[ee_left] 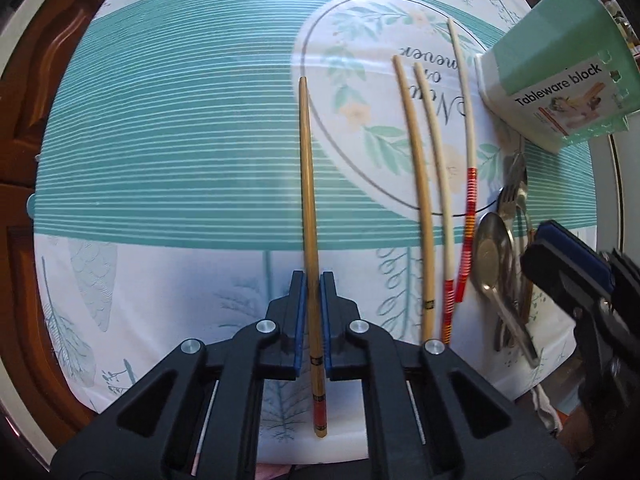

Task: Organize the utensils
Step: 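Close the left tool on a red-banded chopstick while the right tool closes on a plain chopstick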

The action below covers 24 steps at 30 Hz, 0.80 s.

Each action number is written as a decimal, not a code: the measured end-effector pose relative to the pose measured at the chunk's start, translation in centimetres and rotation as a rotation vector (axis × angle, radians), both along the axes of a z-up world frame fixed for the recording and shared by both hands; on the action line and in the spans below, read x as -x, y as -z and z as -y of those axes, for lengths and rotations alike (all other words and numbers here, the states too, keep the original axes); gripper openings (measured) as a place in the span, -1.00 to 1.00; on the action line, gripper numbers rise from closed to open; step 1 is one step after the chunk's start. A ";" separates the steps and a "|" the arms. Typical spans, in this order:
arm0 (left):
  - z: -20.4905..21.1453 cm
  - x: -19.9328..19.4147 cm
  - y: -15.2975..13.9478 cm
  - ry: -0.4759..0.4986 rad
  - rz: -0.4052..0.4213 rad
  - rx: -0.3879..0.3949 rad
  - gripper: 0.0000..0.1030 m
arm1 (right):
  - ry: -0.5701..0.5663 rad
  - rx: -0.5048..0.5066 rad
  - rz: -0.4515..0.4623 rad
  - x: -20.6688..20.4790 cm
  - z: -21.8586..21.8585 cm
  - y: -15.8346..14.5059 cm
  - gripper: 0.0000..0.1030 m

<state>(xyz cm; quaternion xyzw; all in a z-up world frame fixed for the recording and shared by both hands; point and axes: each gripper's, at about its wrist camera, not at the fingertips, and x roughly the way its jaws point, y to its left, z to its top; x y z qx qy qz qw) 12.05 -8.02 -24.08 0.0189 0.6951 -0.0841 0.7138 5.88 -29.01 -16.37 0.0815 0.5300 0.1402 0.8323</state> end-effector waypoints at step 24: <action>-7.6 1.8 0.2 0.037 -0.044 -0.036 -0.91 | 0.018 0.198 -0.374 -7.3 -7.5 5.8 -0.75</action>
